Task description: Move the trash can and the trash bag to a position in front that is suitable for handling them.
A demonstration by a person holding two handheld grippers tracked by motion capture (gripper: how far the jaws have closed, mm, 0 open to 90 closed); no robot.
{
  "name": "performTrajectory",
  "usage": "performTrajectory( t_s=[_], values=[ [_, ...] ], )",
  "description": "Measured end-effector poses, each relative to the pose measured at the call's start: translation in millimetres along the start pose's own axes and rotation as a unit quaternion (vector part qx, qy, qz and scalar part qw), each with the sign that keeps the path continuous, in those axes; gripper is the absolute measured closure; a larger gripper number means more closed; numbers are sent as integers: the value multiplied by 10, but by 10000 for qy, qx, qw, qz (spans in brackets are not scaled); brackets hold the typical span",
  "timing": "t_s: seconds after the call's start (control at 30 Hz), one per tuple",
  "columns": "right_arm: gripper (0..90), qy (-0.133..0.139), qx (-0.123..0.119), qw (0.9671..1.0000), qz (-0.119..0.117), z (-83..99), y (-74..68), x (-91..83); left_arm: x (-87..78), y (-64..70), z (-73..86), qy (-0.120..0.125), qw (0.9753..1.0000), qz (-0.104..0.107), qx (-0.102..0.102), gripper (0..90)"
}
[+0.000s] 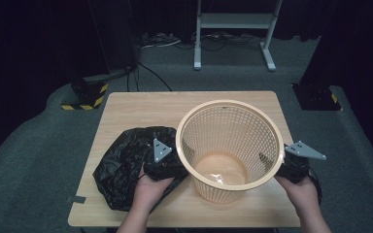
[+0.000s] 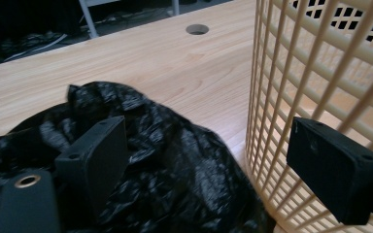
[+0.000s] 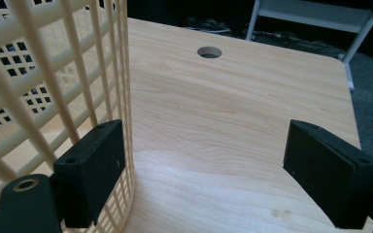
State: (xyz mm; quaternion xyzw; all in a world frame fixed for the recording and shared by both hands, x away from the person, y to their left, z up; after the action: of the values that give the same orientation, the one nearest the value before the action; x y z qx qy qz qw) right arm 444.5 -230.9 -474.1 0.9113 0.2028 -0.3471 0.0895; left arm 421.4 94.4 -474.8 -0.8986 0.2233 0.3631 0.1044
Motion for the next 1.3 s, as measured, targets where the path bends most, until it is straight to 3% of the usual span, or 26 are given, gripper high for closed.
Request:
performTrajectory(
  t_s=[0.2,0.53,0.93,1.03,1.3],
  values=[
    [146,-34,-114,9999,-66,-40,-152,47,-62,-102,70,-6,10000,-32,-84,151],
    [126,-127,-78,9998,-98,-14,-192,108,-112,-207,137,40,9998,-60,-191,148],
    [124,-778,175,9968,-23,532,-4,277,-178,-323,288,-13,9997,-75,-234,147],
    [123,-1028,295,9943,-2,751,41,321,-194,-366,363,-56,9997,-77,-220,147],
    [123,-1518,364,9877,10,1120,41,442,-258,-503,525,-152,9994,-116,-289,147]
  ],
)
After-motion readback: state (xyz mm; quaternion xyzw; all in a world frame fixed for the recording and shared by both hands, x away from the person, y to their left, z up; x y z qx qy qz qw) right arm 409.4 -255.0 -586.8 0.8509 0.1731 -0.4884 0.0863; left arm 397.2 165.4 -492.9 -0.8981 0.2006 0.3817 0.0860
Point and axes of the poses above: each handheld gripper's, and its own axes: x roughly forward along the jaws, z roughly out of its underside, y roughly to its right, the point moved 10 cm from there along x, roughly forward along the jaws, and after that the axes turned 14 degrees about -y, right-handed, at the moved point
